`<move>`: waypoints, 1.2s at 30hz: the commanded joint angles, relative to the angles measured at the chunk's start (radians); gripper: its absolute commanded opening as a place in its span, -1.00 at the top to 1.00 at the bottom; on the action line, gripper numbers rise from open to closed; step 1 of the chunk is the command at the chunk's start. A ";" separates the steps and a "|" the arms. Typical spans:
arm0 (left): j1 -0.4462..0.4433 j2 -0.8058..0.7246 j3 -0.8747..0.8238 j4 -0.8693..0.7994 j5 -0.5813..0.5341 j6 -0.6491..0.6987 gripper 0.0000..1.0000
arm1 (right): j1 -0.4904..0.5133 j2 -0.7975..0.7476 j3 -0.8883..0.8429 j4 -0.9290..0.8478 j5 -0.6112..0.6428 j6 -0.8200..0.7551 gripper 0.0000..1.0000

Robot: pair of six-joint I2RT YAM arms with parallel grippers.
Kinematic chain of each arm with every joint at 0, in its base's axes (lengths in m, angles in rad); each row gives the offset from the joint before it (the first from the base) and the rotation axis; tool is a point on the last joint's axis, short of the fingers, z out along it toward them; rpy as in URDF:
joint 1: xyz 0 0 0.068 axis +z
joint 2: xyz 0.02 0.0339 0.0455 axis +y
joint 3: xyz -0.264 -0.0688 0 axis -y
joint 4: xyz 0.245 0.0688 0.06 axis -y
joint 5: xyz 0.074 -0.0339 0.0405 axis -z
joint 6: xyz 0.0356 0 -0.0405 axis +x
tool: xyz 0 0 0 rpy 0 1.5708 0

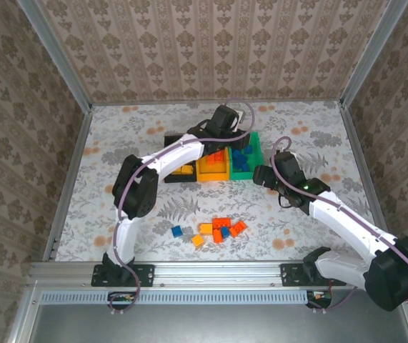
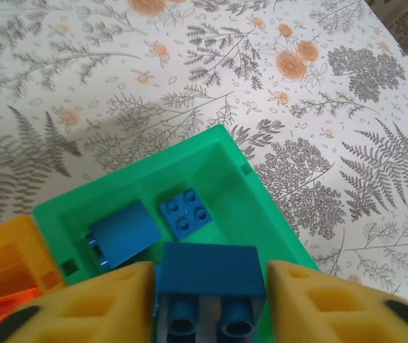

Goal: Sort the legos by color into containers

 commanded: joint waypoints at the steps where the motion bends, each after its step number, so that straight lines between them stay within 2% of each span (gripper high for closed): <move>1: 0.003 0.015 0.063 -0.033 0.055 -0.007 -0.13 | -0.006 -0.020 -0.017 -0.030 0.013 0.011 -0.73; 4: 0.003 -0.010 0.061 -0.028 0.063 -0.021 -0.34 | -0.006 -0.022 -0.014 -0.031 0.003 0.010 -0.73; 8: 0.006 -0.103 -0.014 0.019 0.071 -0.045 -0.50 | -0.006 -0.014 -0.009 -0.024 -0.054 -0.014 -0.74; 13: 0.009 -0.292 -0.207 0.113 0.074 -0.086 -0.65 | 0.007 0.011 -0.005 -0.031 -0.190 -0.062 -0.74; 17: 0.010 -0.461 -0.393 0.158 0.062 -0.115 -0.73 | 0.060 0.025 -0.008 -0.076 -0.254 -0.106 -0.74; 18: 0.010 -0.508 -0.449 0.166 0.059 -0.121 -0.93 | 0.085 0.033 -0.008 -0.093 -0.255 -0.119 -0.74; 19: 0.009 -0.548 -0.489 0.169 0.054 -0.123 -0.99 | 0.107 0.039 -0.008 -0.114 -0.254 -0.126 -0.75; 24: 0.006 -0.756 -0.695 0.134 0.010 -0.134 -1.00 | 0.259 0.087 -0.026 -0.209 -0.227 -0.133 -0.76; 30: 0.008 -0.958 -0.885 0.061 -0.065 -0.166 -1.00 | 0.409 0.154 -0.050 -0.228 -0.176 -0.120 -0.78; 36: 0.028 -1.068 -0.969 0.003 -0.106 -0.176 -0.99 | 0.519 0.270 -0.021 -0.210 -0.111 -0.130 -0.80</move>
